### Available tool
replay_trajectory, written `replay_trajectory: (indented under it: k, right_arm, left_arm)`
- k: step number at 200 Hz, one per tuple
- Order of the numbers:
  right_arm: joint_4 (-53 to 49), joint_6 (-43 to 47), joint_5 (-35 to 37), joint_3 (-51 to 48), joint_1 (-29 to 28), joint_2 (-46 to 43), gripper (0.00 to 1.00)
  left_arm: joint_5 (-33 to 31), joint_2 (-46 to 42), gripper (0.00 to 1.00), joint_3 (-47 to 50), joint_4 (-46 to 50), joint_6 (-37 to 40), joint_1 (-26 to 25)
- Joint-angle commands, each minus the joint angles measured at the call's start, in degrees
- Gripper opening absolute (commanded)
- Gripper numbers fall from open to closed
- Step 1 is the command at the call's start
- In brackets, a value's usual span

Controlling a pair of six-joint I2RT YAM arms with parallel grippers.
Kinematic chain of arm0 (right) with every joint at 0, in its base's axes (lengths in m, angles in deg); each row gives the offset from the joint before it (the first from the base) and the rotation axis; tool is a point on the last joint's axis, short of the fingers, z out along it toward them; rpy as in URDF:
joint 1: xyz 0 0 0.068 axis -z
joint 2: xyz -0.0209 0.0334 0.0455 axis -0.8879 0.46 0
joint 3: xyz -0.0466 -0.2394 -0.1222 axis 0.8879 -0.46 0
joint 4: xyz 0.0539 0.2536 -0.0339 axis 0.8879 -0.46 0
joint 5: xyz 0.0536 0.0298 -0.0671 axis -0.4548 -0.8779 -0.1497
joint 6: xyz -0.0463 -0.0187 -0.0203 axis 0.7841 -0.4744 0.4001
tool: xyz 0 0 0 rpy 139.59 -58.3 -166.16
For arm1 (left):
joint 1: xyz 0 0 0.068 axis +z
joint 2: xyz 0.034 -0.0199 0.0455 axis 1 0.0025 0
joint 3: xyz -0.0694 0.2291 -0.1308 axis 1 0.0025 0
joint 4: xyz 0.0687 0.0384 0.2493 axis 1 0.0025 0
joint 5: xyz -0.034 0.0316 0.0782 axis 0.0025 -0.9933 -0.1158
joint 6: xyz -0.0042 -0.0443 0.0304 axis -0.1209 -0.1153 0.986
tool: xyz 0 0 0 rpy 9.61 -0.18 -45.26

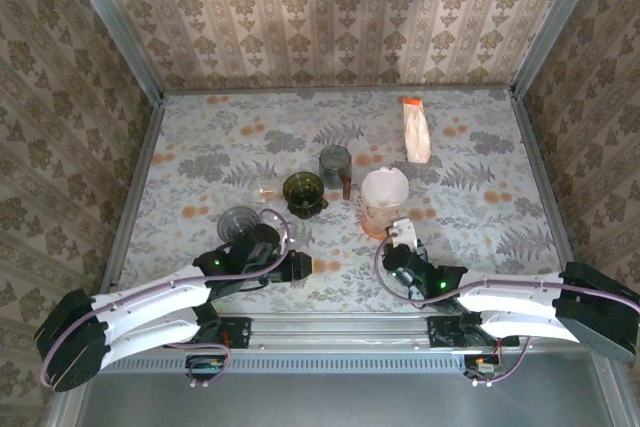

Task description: Place the coffee filter in the dripper

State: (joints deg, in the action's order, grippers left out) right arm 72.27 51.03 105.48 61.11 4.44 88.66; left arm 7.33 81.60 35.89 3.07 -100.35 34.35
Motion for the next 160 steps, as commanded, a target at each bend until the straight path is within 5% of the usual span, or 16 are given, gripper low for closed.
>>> replay_trajectory:
  k: [1,69,160]
  right_arm:
    - [3.28,3.46,-2.52,1.78,3.52,1.84,0.17]
    - [10.69,8.51,-12.12,6.58,12.65,13.24,0.17]
    - [12.23,8.20,-11.85,12.33,16.95,23.90,0.18]
  left_arm:
    - [-0.31,-1.33,0.29,0.98,1.61,0.15,0.05]
    - [-0.31,-2.33,0.29,0.90,2.84,0.27,0.49]
    - [-0.57,-4.19,0.29,0.99,4.91,0.22,1.01]
